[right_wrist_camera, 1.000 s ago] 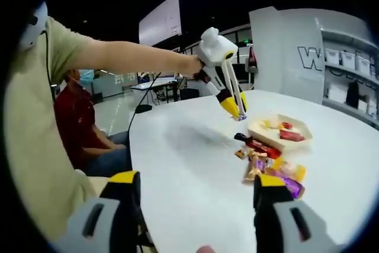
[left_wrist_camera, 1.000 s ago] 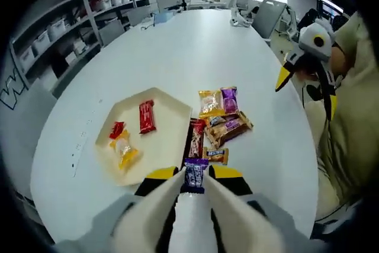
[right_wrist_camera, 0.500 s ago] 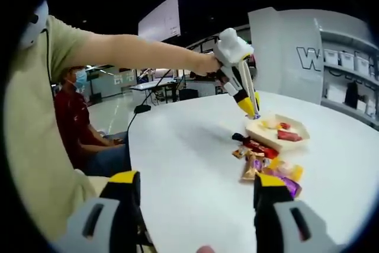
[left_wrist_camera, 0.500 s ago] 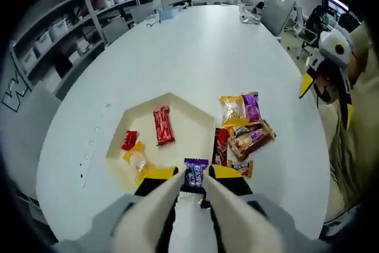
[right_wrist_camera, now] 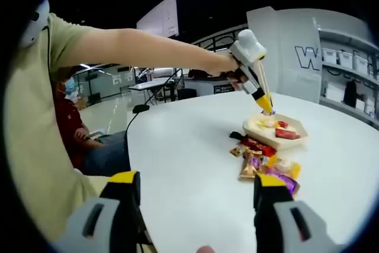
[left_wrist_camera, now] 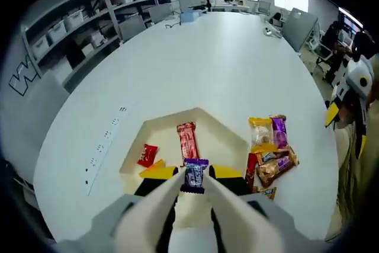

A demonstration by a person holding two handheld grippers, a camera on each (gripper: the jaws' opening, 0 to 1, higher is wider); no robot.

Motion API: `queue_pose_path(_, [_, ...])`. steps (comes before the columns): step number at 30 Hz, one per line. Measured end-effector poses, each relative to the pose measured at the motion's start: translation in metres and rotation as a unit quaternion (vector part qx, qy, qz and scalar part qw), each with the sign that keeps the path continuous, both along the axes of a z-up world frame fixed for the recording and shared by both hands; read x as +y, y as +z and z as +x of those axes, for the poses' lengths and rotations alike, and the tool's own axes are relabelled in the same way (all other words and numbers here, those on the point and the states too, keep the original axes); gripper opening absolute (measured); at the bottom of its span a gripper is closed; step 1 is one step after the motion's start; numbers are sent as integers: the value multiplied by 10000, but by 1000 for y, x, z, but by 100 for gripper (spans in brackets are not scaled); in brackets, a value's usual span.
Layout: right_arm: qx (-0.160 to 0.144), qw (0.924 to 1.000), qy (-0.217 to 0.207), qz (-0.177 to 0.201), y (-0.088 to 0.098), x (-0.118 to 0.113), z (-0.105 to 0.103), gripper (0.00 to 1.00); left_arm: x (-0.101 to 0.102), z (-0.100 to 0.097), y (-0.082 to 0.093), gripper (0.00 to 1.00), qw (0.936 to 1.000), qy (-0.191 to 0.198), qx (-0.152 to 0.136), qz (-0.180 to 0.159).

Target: Place the target food into the container with the food tongs after gripping and lifting it, then release it inside without dropping or visibly crushing the food.

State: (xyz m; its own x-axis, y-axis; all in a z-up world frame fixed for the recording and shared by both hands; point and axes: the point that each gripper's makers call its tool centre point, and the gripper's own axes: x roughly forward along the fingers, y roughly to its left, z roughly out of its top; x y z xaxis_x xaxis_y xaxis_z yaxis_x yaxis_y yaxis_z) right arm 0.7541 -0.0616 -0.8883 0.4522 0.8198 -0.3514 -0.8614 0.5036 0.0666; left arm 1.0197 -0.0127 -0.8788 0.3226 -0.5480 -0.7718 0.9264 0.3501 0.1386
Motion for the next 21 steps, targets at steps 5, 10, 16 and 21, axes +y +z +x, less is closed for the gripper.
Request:
queue_pose_path(5, [5,10000,35,-13,0,2,-1,77,-10,8,4,19,9999,102,-68,93])
queue_pose_path(10, [1,10000,69,1,0,6,-2,77,-26,15,7,19,9997,243,-60,-56])
queue_pose_path(16, [-14,10000,89,-16,2,5,-3,77,-31,30,10,19,9970,681,11,-379])
queue_pose_path(21, [1,10000,30,8,1,1,-2,77,-22,40,8,19,9939,1021,60,-420])
